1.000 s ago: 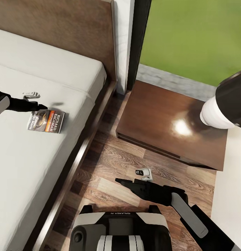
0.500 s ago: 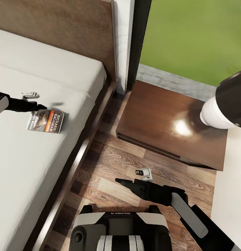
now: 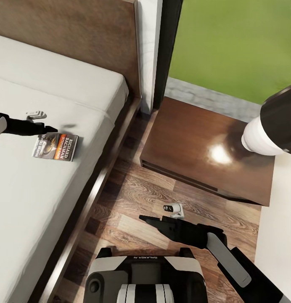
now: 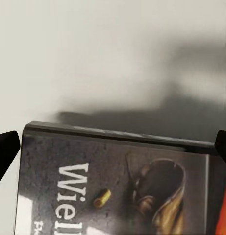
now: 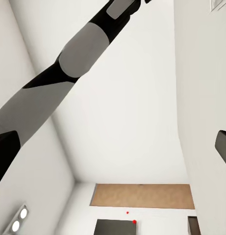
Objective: In the bedroom, move the book from the bed onto either nightstand, and place the two sandals side by side next to the bed.
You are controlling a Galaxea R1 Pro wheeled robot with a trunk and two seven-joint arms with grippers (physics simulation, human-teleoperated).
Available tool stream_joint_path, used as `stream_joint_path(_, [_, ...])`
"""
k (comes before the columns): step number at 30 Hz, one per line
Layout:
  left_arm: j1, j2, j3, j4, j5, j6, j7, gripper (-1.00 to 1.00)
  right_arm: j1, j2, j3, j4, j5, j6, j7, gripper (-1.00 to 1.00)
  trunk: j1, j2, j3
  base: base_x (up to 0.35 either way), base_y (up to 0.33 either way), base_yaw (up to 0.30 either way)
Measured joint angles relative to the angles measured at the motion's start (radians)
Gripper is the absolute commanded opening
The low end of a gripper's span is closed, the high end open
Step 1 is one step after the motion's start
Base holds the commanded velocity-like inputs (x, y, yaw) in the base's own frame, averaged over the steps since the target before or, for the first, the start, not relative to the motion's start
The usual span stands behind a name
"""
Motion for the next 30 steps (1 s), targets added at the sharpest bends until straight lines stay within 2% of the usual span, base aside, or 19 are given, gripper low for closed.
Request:
stream_joint_path(10, [0.0, -0.002, 0.0, 0.0, 0.0, 0.001, -0.041, 1.0, 0.0, 0.0, -0.001, 0.0, 0.0, 0.0, 0.0, 1.0, 0.0, 0.0, 0.0, 0.0, 0.0, 0.0])
stream_joint_path(30, [0.0, -0.003, 0.0, 0.0, 0.0, 0.002, -0.05, 1.0, 0.0, 0.0, -0.001, 0.0, 0.0, 0.0, -0.001, 1.0, 0.0, 0.0, 0.0, 0.0, 0.0, 0.0])
